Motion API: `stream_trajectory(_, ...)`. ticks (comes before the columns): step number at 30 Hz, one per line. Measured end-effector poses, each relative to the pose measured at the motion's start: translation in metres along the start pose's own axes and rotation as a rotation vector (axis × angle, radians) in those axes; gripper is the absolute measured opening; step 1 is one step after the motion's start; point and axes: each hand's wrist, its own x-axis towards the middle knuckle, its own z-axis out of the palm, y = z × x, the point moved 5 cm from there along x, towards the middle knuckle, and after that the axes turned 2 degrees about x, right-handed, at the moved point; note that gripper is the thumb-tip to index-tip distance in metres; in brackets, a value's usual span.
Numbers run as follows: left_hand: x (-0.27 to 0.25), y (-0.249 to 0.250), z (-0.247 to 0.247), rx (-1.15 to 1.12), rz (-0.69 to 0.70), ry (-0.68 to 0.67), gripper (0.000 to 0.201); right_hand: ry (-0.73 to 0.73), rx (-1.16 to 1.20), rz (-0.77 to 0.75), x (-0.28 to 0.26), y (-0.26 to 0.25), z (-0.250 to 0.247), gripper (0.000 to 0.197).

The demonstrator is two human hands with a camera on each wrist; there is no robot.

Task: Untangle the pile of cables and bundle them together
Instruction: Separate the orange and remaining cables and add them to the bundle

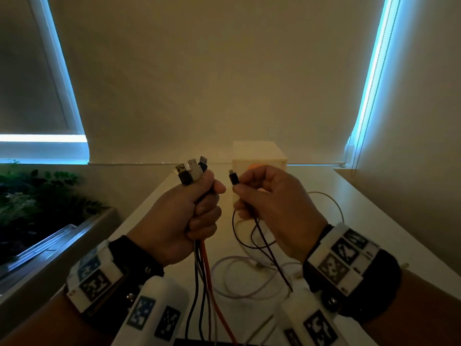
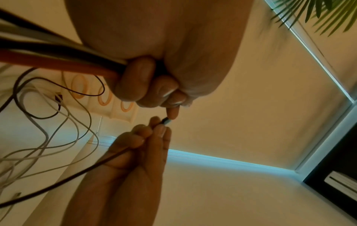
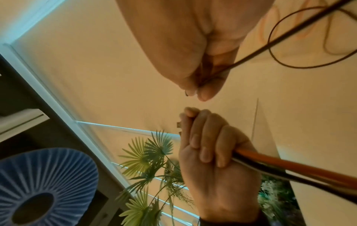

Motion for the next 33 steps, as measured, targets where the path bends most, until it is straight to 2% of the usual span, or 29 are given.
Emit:
stream_trajectory(4, 0.005, -0.004, 0.012, 0.099, 0.017, 0.034, 0.035, 0.049, 0.012, -0.043, 0.009, -0.008, 0.000, 0.010)
stream_trajectory(10, 0.015, -0.009, 0.022, 0.214, 0.073, 0.102, 0.035, 0.093, 0.091, 0.035, 0.018, 0.000, -0.003, 0.015)
stream_trajectory(13, 0.021, -0.012, 0.027, 0.202, 0.098, 0.121, 0.031, 0.101, 0.134, 0.063, 0.021, 0.004, -0.006, 0.020)
stream_trajectory(18, 0.027, -0.018, 0.030, 0.137, 0.036, 0.157, 0.032, 0.106, 0.115, 0.043, 0.022, 0.010, -0.008, 0.017)
stream_trajectory(21, 0.031, -0.021, 0.029, 0.102, 0.000, 0.186, 0.030, 0.119, 0.012, -0.019, 0.021, 0.010, -0.013, 0.021)
stream_trajectory(25, 0.033, -0.022, 0.027, 0.065, -0.034, 0.183, 0.030, 0.167, -0.256, -0.198, 0.020, 0.005, -0.015, 0.026)
stream_trajectory(27, 0.035, -0.021, 0.026, 0.051, -0.013, 0.178, 0.031, 0.135, -0.274, -0.204, 0.019, 0.007, -0.013, 0.026)
stream_trajectory(28, 0.036, -0.018, 0.025, 0.033, 0.007, 0.187, 0.032, 0.100, -0.243, -0.157, 0.017, 0.011, -0.011, 0.024)
stream_trajectory(31, 0.038, -0.007, 0.012, -0.061, 0.084, 0.275, 0.033, -0.107, -0.181, 0.071, 0.005, 0.027, -0.004, 0.013)
stream_trajectory(33, 0.038, -0.003, 0.003, -0.096, 0.100, 0.316, 0.032, -0.223, -0.255, 0.094, -0.003, 0.037, -0.003, 0.019)
